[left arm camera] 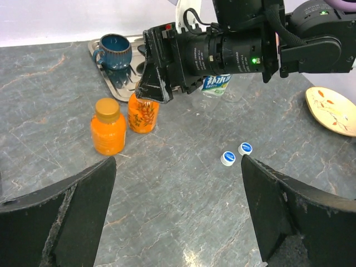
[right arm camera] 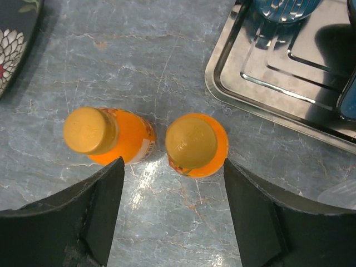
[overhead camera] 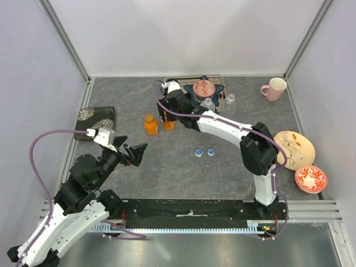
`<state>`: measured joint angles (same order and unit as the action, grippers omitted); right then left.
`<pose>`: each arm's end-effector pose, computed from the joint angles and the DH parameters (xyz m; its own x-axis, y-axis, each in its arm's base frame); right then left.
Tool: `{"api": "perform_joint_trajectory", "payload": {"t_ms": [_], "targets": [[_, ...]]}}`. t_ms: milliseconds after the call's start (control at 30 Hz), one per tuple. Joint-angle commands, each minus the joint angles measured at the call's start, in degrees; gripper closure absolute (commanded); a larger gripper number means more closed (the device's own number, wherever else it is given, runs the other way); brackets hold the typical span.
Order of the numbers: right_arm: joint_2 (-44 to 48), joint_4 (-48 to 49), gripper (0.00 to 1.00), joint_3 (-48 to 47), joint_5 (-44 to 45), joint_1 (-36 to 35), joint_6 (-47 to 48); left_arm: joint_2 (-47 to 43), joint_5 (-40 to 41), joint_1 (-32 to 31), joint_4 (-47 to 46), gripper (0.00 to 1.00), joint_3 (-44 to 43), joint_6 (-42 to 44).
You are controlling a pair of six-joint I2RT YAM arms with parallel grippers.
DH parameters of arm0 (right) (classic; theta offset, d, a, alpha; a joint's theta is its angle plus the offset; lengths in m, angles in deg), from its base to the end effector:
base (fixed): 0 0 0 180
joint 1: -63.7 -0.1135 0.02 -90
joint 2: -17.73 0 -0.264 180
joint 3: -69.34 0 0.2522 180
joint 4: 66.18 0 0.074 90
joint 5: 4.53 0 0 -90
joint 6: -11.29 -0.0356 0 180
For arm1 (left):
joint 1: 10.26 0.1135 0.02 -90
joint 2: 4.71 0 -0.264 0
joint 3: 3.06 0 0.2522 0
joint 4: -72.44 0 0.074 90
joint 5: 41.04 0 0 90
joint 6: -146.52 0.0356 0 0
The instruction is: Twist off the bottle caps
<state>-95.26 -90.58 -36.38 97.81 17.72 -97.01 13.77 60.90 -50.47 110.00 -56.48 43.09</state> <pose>0.3292 0.3297 0.2675 -0.5273 -0.1042 -0.8433 -0.4324 0.8872 0.1607 0.0697 -0.0493 0.3366 -0.1440 -0.1758 -0.9738 0.4527 0.8634 -0.2228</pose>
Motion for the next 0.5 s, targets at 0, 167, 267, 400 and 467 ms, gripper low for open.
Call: {"api": "perform_joint_trajectory", "payload": {"t_ms": [0, 167, 267, 400, 467], "targets": [[-0.64, 3.16, 0.21, -5.68, 2.59, -0.17, -1.12, -1.16, 1.15, 0.13, 1.87, 0.01, -0.86, -1.16], [-3.64, 2.37, 0.20, -6.74, 6.29, -0.17, -0.77, -2.31, 1.50, 0.13, 2.75, 0.01, -0.16, -1.42], [-5.22, 1.93, 0.20, -7.26, 6.65, -0.17, -0.59, -2.48, 1.42, 0.13, 2.84, 0.01, 0.11, -1.60], [-7.85, 0.97, 0.20, -8.93, 6.65, -0.17, -0.77, -2.40, 1.33, 0.13, 2.93, 0.01, 0.37, -1.51], [-8.38, 0.79, 0.20, -9.11, 7.00, -0.17, -0.94, -2.48, 1.15, 0.13, 2.84, 0.01, 0.37, -1.51]]}}
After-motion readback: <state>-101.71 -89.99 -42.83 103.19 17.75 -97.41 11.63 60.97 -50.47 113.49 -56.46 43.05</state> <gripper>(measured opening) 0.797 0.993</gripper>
